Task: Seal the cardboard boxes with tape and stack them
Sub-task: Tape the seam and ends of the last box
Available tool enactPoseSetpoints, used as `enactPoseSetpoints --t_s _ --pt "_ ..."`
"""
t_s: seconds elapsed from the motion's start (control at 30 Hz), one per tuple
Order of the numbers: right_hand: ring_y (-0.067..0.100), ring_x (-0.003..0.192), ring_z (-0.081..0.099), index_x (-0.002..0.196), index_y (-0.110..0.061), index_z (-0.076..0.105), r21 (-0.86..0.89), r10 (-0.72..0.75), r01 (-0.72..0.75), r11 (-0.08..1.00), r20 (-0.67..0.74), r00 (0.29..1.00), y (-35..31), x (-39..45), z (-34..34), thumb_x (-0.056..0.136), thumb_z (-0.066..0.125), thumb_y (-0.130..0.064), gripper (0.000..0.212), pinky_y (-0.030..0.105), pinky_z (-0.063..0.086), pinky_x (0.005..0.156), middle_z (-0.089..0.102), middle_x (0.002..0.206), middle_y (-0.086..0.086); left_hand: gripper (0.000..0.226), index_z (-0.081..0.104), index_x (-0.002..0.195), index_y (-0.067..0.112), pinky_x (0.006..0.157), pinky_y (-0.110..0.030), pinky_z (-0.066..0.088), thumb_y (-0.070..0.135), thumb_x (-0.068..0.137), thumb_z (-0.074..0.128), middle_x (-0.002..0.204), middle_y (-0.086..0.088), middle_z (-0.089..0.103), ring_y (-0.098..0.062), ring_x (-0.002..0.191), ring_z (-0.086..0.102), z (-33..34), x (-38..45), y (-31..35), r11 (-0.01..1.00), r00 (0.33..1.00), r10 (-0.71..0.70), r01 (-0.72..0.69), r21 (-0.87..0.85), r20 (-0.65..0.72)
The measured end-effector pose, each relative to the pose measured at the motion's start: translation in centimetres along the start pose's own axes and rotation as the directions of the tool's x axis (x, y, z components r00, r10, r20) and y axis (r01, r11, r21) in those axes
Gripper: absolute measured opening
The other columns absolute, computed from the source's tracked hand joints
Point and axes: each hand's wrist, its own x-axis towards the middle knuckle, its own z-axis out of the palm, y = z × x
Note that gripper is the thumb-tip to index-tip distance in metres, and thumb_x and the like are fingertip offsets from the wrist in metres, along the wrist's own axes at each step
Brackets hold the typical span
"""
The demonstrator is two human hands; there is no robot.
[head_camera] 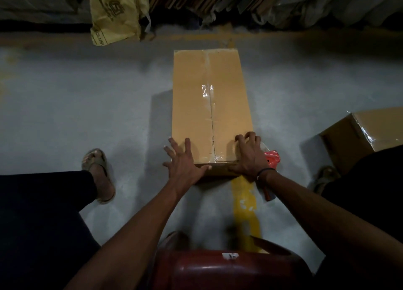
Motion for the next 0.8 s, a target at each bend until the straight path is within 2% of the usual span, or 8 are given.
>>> enactPoseSetpoints --t_s 0.1,0.23,0.37,0.5,0.63,0.7,0.8 --pt "0.036 0.129 0.029 0.138 -0.019 0.038 -0.036 0.039 -0.041 0.999 -0.060 0.997 -0.8 -0.2 1.4 0.050 0.084 -0.073 0.113 0.050 0.058 0.081 0.028 0.142 0.013 0.127 0.003 0.162 0.026 0.107 -0.082 0.023 0.089 0.070 0.061 0.164 -0.026 -0.027 -0.059 0.148 -0.017 1.7 0.1 0.6 0.994 0.998 0.056 -0.054 0.095 -0.017" --pt "0.037 0.129 0.031 0.135 -0.020 0.040 -0.012 0.051 -0.053 0.999 -0.136 0.989 -0.7 0.1 2.7 0.053 0.079 -0.076 0.107 0.051 0.057 0.081 0.029 0.141 0.013 0.123 0.002 0.163 0.023 0.105 -0.082 0.024 0.098 0.072 0.040 0.163 -0.030 -0.025 -0.061 0.147 -0.018 3.2 0.0 1.2 0.979 0.994 0.037 -0.016 0.203 -0.100" --pt "0.038 0.133 0.030 0.139 -0.022 0.037 -0.071 0.012 -0.023 0.997 -0.155 0.988 0.3 0.3 3.4 0.057 0.078 -0.078 0.107 0.054 0.057 0.085 0.028 0.148 0.015 0.103 0.013 0.160 0.023 0.103 -0.076 0.037 0.079 0.084 0.055 0.164 -0.032 -0.019 -0.063 0.148 -0.006 4.2 0.5 0.8 0.972 0.983 0.056 -0.014 0.234 -0.174" --pt "0.042 0.137 0.029 0.144 -0.020 0.035 -0.139 0.015 -0.034 0.990 -0.137 0.990 0.4 0.3 3.8 0.064 0.077 -0.077 0.106 0.056 0.055 0.088 0.026 0.153 0.020 0.098 0.016 0.159 0.020 0.098 -0.072 0.042 0.069 0.087 0.061 0.163 -0.038 -0.012 -0.067 0.145 0.006 4.5 1.1 0.5 0.952 0.984 0.070 -0.017 0.306 -0.162" --pt "0.043 0.139 0.025 0.146 -0.018 0.030 -0.129 0.000 -0.012 0.992 -0.092 0.996 0.6 0.4 3.8 0.068 0.087 -0.052 0.103 0.060 0.054 0.088 0.021 0.154 0.020 0.095 0.014 0.158 0.019 0.098 -0.073 0.045 0.051 0.090 0.072 0.162 -0.039 -0.012 -0.068 0.144 0.008 4.4 1.3 0.1 0.948 0.986 0.084 -0.035 0.318 -0.143" --pt "0.043 0.139 0.024 0.148 -0.019 0.029 -0.122 -0.029 0.020 0.992 -0.076 0.997 0.9 0.5 3.6 0.065 0.088 -0.054 0.107 0.059 0.056 0.086 0.020 0.155 0.019 0.102 0.013 0.158 0.021 0.100 -0.076 0.040 0.059 0.085 0.073 0.163 -0.037 -0.016 -0.067 0.146 0.001 4.5 1.1 0.1 0.961 0.986 0.086 -0.045 0.275 -0.141" --pt "0.042 0.137 0.027 0.144 -0.019 0.033 -0.100 0.000 -0.009 0.995 -0.096 0.995 0.4 0.4 3.2 0.054 0.079 -0.076 0.117 0.052 0.058 0.081 0.024 0.152 0.018 0.116 0.008 0.157 0.024 0.103 -0.080 0.029 0.089 0.074 0.055 0.164 -0.031 -0.021 -0.064 0.147 -0.011 4.0 0.7 0.7 0.978 0.990 0.062 -0.036 0.203 -0.127"
